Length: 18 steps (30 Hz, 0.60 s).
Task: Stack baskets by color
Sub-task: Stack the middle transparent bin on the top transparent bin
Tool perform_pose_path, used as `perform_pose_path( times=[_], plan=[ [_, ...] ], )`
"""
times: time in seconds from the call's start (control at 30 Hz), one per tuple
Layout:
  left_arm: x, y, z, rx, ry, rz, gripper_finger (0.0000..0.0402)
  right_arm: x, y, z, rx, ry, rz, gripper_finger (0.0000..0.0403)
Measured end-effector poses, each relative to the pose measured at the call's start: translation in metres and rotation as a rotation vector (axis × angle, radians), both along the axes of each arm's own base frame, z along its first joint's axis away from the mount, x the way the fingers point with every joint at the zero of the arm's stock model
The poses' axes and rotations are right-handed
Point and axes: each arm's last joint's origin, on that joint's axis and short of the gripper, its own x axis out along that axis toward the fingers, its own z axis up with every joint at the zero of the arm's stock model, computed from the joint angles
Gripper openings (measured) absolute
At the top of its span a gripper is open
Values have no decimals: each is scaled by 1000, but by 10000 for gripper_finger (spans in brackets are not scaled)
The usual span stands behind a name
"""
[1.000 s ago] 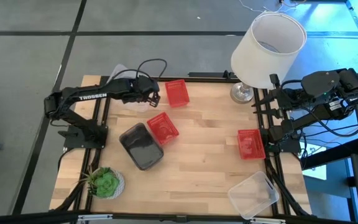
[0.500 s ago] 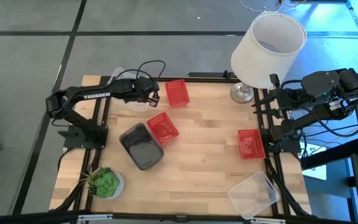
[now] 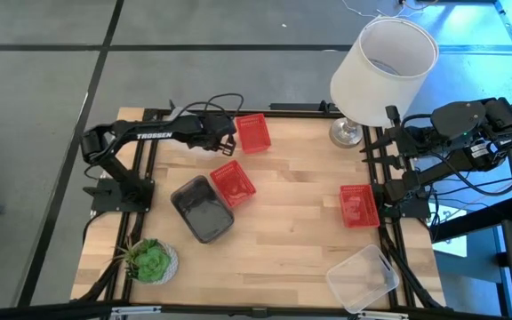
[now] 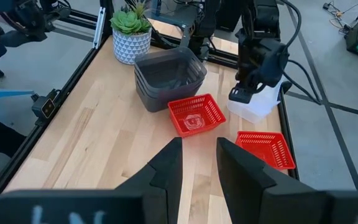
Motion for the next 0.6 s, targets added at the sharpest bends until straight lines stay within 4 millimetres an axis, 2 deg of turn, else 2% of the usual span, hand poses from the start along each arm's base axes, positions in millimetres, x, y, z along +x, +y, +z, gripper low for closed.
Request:
perform_pose_path(
  times=[0.23,0.6],
  plan=[
    [-1,3,0,-51,-30,-13,10,0,0,0,2,0,-2,98],
    [-2,4,1,-82,-58,-21,66,0,0,0,2,2,-2,98]
  ],
)
